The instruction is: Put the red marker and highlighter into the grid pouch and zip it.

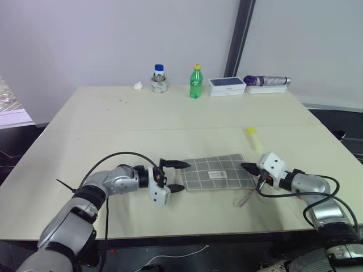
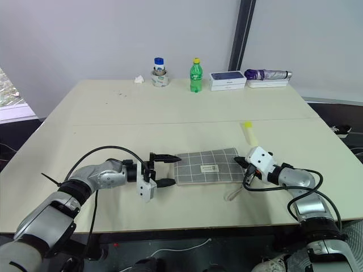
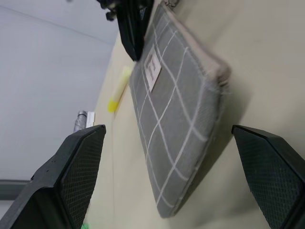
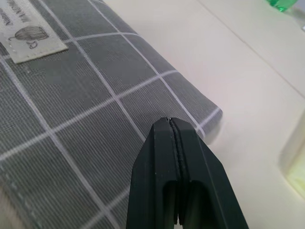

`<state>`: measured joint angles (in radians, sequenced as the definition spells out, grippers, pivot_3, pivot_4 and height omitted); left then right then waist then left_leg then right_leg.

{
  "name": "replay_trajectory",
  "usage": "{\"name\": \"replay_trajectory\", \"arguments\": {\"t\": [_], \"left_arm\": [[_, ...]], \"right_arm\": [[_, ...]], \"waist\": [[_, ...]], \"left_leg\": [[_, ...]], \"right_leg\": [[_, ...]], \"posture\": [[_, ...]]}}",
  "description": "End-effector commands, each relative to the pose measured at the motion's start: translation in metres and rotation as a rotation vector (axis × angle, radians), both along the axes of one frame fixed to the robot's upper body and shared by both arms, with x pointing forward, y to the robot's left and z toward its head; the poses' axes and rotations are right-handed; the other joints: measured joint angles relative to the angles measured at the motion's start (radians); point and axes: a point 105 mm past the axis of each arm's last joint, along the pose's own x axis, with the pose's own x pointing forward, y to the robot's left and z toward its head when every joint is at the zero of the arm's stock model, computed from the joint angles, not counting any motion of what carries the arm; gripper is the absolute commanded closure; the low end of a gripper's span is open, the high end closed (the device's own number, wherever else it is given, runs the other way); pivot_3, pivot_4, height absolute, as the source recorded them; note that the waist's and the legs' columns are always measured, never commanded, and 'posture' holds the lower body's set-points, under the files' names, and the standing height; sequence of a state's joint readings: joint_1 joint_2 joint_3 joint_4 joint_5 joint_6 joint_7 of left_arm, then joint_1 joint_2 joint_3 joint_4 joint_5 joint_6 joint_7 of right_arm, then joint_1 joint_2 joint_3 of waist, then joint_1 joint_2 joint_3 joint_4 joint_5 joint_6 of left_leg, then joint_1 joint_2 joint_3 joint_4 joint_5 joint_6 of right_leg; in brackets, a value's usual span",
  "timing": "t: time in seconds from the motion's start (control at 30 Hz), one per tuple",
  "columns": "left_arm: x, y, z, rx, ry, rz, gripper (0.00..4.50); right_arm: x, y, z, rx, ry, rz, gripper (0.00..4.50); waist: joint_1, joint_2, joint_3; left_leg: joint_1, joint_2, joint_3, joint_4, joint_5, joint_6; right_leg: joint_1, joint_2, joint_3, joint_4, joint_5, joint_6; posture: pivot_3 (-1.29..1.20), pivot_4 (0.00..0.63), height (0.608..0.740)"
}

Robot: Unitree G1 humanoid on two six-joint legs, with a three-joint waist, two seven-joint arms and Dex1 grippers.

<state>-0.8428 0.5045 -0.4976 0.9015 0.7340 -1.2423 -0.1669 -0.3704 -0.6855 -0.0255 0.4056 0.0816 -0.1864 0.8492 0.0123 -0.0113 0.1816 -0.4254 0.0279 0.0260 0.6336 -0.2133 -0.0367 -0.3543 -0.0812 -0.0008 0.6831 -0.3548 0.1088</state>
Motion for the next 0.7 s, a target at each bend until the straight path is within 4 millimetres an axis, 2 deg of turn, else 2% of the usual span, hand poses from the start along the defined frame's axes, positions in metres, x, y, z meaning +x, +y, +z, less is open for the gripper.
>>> {"name": "replay_trajectory", "arguments": {"t": [0.03,0.23,0.33,0.57,0.7], "left_arm": [[-0.001,-0.010,-0.010,0.038,0.019,-0.017,0.00],[0.000,-0.013,-0.013,0.030,0.049,-0.013,0.00],[0.000,-0.018,-0.014,0.016,0.073,-0.007,0.89],[-0.002,-0.025,-0.013,-0.020,0.105,-0.022,4.47],[-0.002,-0.022,-0.011,-0.026,0.101,-0.019,4.47]], "right_arm": [[0.001,0.006,0.009,-0.007,-0.040,0.015,4.47],[0.001,0.005,0.011,-0.006,-0.043,0.012,4.47],[0.001,0.006,0.011,-0.004,-0.044,0.012,4.50],[0.000,0.008,0.011,0.003,-0.044,0.016,4.50],[0.000,0.009,0.011,0.004,-0.043,0.016,4.50]], "waist": [[0.003,0.000,0.000],[0.001,0.000,0.000],[0.001,0.000,0.000],[0.001,0.001,-0.001],[0.001,0.001,-0.001]], "left_leg": [[0.000,0.000,0.000,0.000,0.000,0.000],[0.000,0.000,0.000,0.001,0.000,0.000],[0.000,0.000,0.000,0.001,0.000,0.000],[0.000,0.000,0.000,0.001,0.000,0.000],[0.000,-0.001,0.000,0.001,0.000,0.000]], "right_leg": [[0.000,0.000,0.000,0.000,0.000,0.000],[0.000,0.000,0.000,0.000,0.000,0.000],[0.001,0.000,0.000,0.000,0.000,0.000],[0.001,0.000,0.000,0.000,0.000,0.000],[0.001,0.000,0.000,0.000,0.000,0.000]], "posture": [[0.00,0.150,0.740],[0.00,0.150,0.740],[0.00,0.150,0.740],[0.00,0.150,0.740],[0.00,0.150,0.740]]}}
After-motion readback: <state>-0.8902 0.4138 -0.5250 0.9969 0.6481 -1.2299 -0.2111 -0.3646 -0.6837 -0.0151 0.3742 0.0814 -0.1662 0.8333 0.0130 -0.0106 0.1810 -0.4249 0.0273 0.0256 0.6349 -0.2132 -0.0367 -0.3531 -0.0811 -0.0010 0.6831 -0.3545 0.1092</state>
